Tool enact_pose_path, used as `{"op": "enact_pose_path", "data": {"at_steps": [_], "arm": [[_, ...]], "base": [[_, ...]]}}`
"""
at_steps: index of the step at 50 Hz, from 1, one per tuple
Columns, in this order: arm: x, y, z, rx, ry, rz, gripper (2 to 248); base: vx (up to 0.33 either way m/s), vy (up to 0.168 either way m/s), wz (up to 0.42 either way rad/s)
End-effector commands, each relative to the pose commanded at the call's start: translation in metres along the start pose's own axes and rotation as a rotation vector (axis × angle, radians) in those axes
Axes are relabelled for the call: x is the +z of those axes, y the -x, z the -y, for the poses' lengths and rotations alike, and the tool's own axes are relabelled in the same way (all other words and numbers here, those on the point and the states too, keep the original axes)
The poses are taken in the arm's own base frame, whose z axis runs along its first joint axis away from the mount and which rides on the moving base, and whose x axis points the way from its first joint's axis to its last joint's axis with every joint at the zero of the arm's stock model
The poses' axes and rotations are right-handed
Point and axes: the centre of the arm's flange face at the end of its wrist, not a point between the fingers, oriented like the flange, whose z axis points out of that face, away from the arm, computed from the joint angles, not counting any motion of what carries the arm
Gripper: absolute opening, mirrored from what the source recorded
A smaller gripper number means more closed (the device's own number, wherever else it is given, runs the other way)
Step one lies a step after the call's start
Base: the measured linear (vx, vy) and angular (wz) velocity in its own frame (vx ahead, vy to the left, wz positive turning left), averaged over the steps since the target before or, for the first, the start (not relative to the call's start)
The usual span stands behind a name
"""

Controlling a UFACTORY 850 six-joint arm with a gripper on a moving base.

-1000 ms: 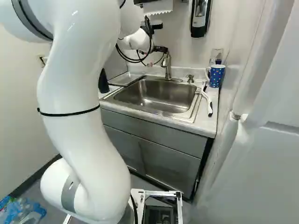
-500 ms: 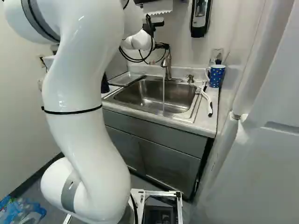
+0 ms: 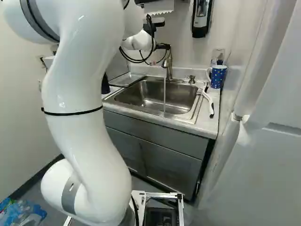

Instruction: Rinse the cup and place it in the tray

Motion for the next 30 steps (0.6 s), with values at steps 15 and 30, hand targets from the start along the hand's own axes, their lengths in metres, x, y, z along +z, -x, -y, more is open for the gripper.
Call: {"op": "enact_pose_path", "data": {"at_steps": [15,30], "arm": [[-0.019,0.002,0.02,-0.006,-0.03,0.007,247],[-0.043,0.005,0.034,-0.012,-0.055,0.015,247]], "base": [[0.0,0.0,0.0],[0.0,0.0,0.0]]}}
